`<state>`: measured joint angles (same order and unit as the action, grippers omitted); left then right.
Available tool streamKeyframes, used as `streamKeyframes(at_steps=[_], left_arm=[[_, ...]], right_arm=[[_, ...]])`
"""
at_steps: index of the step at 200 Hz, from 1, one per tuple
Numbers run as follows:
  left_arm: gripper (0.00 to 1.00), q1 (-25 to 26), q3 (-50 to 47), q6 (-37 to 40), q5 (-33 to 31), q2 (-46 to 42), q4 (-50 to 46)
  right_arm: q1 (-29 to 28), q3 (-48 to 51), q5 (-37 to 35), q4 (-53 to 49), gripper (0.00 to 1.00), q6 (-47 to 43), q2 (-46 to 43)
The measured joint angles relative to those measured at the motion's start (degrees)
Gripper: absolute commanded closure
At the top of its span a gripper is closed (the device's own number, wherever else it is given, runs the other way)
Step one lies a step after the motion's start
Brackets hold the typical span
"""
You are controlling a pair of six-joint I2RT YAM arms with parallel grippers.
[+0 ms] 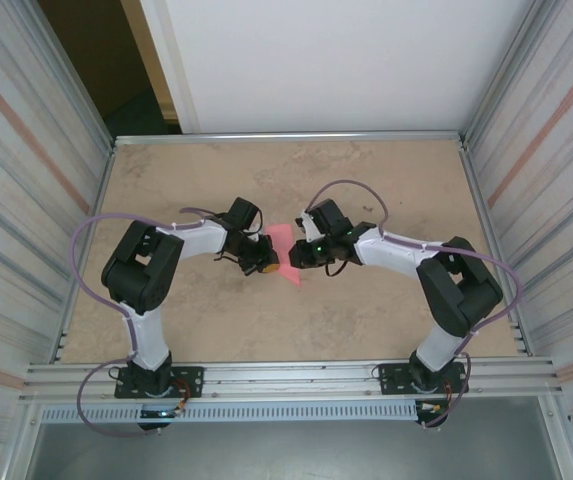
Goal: Fold a paper plane with a square sheet of paper (pick it up from the middle)
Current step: Third fold the triangle at the center of the table.
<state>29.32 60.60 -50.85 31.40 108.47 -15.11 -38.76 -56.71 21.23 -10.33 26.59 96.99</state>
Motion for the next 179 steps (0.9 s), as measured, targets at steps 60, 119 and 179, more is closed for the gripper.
streamKeyframes(at_steps=[60,119,179], left_arm=[[0.95,0.0,0.0,0.0,0.0,0.0,0.0],[0.95,0.0,0.0,0.0,0.0,0.0,0.0],[0.95,0.0,0.0,0.0,0.0,0.1,0.0]], right_arm=[[-1.6,-0.1,3.7,0.6,0.94,0.5,5.6],[-0.9,-1.7,4.6,1.5,0.95,1.1,8.8],[0.2,-1.7,4.5,1.4,0.96,1.1,8.9]])
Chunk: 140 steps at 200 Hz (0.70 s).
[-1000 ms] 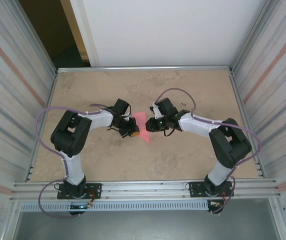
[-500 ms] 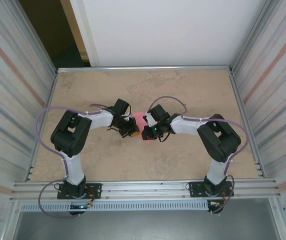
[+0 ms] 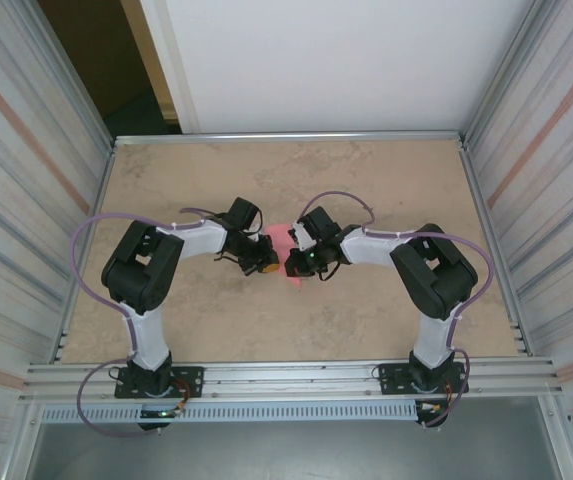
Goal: Fold a paper plane with a square sheet of paper (pick it up from the middle)
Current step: Third fold the triangle at the center of the table.
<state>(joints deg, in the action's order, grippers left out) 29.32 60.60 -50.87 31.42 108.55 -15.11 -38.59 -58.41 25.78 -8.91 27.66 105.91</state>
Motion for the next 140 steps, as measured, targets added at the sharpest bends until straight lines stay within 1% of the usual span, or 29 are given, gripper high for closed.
streamKeyframes(at_steps=[74,140], left_arm=[[0.95,0.0,0.0,0.0,0.1,0.1,0.0],[0.95,-0.1,0.0,0.0,0.2,0.2,0.0]], right_arm=[[0.0,0.0,0.0,-0.2,0.95,-0.3,0.8],[-0.1,0.0,1.0,-0.3,0.95,-1.3,-0.7]])
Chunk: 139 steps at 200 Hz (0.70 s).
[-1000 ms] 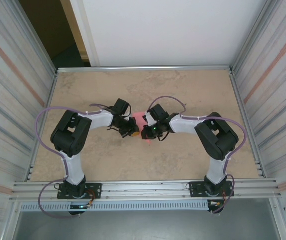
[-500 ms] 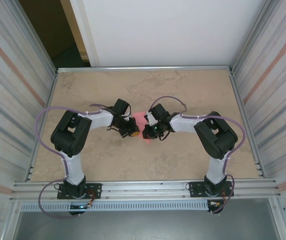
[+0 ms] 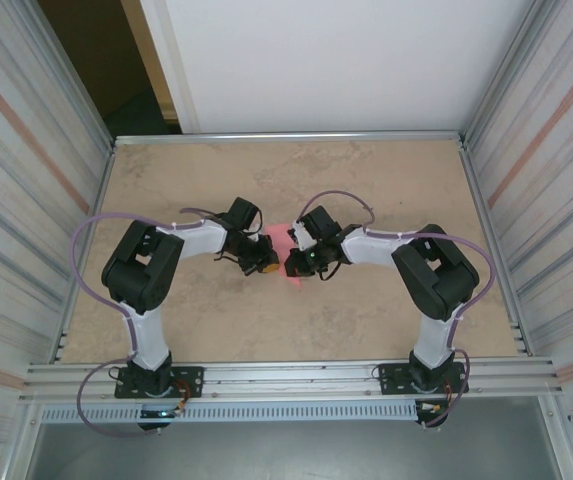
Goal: Fold a paper plane with a square sheet of paper (pick it up from the middle)
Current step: Third fold the triangle at the center of the table.
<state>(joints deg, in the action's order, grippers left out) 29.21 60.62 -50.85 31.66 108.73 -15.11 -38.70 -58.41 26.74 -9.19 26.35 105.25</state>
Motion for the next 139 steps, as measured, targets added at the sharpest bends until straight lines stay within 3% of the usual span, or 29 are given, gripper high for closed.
streamKeyframes(at_steps=[139], left_arm=[[0.95,-0.3,0.9,0.6,0.5,0.6,-1.3]], right_arm=[[-0.9,-0.3,-1.4,-1.8,0.95,-1.5,0.9]])
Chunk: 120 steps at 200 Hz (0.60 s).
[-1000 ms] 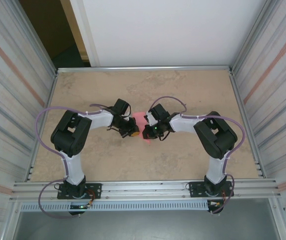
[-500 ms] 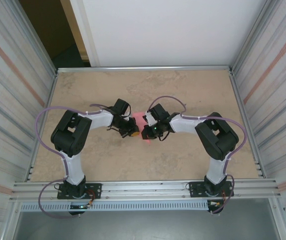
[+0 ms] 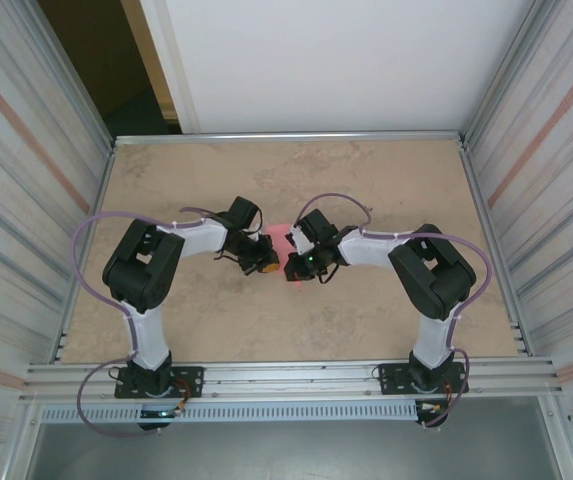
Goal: Fold a paper plane with a square sheet of paper (pick it up from the middle)
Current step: Third fold the triangle at the center of the table.
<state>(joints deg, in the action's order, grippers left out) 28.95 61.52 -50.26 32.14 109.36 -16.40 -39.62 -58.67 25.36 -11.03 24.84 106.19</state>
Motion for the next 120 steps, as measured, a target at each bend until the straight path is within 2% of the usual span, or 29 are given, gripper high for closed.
streamKeyframes(at_steps=[120], left_arm=[[0.96,-0.1,0.5,0.6,0.8,0.5,-0.2]], right_arm=[[0.6,0.3,0.5,0.2,0.95,0.0,0.5]])
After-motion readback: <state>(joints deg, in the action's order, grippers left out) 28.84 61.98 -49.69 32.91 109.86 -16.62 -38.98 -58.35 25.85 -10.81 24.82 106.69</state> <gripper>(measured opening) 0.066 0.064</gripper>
